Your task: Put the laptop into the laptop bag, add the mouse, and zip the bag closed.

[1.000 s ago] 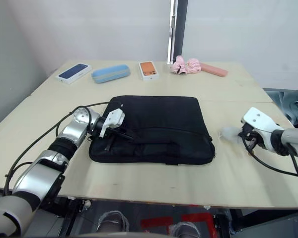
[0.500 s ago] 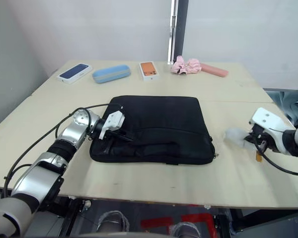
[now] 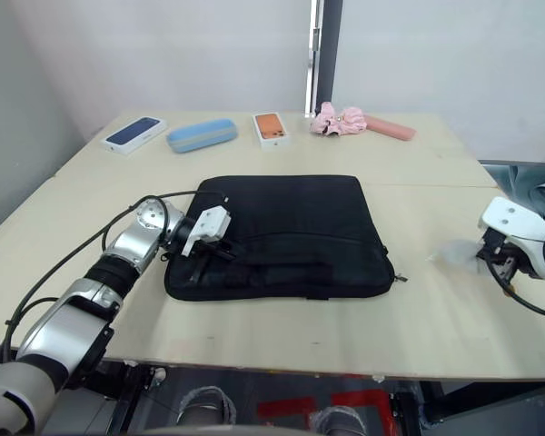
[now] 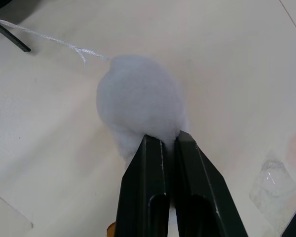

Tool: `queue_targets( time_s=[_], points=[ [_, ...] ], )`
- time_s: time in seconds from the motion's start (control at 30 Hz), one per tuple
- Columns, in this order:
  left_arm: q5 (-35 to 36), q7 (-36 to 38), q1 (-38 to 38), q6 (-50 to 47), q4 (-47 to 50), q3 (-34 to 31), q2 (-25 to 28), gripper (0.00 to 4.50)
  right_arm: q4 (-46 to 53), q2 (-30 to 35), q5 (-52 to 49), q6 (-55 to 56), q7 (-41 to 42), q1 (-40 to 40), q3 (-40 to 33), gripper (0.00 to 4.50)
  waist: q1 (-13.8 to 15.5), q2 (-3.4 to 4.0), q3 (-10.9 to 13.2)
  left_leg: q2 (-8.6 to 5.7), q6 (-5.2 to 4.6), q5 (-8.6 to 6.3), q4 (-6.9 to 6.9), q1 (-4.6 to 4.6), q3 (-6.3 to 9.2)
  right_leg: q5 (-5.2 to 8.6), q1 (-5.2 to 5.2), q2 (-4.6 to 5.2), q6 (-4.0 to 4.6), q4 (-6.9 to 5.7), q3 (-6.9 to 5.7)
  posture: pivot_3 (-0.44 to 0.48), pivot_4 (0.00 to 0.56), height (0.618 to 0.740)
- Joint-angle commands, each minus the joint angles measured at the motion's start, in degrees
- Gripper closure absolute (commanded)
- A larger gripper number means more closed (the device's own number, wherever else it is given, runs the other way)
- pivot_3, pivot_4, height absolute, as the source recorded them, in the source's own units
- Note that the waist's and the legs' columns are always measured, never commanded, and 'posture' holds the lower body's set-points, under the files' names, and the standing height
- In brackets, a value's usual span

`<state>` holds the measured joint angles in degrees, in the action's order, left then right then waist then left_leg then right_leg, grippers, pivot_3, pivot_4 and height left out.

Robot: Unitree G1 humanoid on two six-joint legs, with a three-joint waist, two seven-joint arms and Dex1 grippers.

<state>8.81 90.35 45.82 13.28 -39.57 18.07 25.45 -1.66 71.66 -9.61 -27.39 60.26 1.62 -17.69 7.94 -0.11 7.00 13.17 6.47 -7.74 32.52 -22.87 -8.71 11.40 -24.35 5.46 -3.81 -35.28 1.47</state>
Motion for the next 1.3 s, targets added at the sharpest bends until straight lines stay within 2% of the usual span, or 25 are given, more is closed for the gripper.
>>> queue_targets(
  time_s=[0.03, 0.33, 0.53, 0.8, 1.1, 1.3],
  points=[
    [-1.03, 2.15, -1.29, -0.08, -0.09, 2.41, 0.07, 4.5, 4.54, -1.59, -1.06, -0.17, -2.21, 7.28, 1.87, 4.46, -0.36, 0.01, 0.0, -0.01, -0.01, 0.0, 0.01, 0.01, -0.01, 0.0, -0.01, 0.01, 0.0, -0.03, 0.01, 0.0, 0.15, 0.74],
    [-2.57, 2.15, -2.97, 2.78, -0.05, 4.04, 0.78, 4.5, 1.38, -4.81, 5.45, 2.61, -4.11, 19.68, 13.7, 4.46, -1.12, 0.02, -0.01, 0.01, -0.01, 0.0, 0.01, -0.02, 0.0, -0.01, -0.02, -0.01, 0.01, -0.02, -0.02, 0.0, 0.15, 0.74],
    [-3.91, 2.15, -3.98, 4.88, -0.2, 4.77, 1.06, 4.5, 2.65, -8.68, 5.29, 2.3, -3.19, 26.09, 17.45, 4.46, -1.67, 0.04, -0.02, 0.02, -0.01, 0.0, -0.02, 0.01, -0.02, -0.01, -0.01, -0.02, 0.01, -0.04, 0.0, 0.0, 0.15, 0.74],
    [-4.71, 2.15, -4.69, 6.06, 0.68, 5.86, 1.8, 4.5, -2.93, -12.41, 9.41, 5.41, -4.85, 33.58, 21.28, 4.46, -2.03, 0.06, -0.03, 0.01, 0.0, 0.0, 0.0, 0.04, -0.02, -0.01, 0.0, -0.01, 0.02, -0.08, 0.01, 0.0, 0.15, 0.74],
    [-4.0, 2.15, -5.98, 4.7, 3.32, 6.2, 2.54, 4.5, -7.19, -8.41, 14.61, 3.07, -3.85, 31.22, 23.05, 4.46, -1.95, 0.05, -0.03, 0.01, 0.0, 0.0, -0.01, 0.03, -0.03, -0.02, 0.0, -0.01, 0.03, -0.06, 0.0, 0.0, 0.15, 0.74],
    [-3.62, 2.15, -6.43, 4.09, 4.83, 6.78, 2.92, 4.5, -9.88, -11.65, 19.09, 2.6, -7.74, 34.56, 25.29, 4.46, -2.57, 0.1, -0.05, 0.01, 0.01, 0.0, 0.02, 0.14, -0.09, -0.02, 0.03, -0.02, 0.04, -0.16, 0.08, 0.0, 0.15, 0.74]
  ],
)
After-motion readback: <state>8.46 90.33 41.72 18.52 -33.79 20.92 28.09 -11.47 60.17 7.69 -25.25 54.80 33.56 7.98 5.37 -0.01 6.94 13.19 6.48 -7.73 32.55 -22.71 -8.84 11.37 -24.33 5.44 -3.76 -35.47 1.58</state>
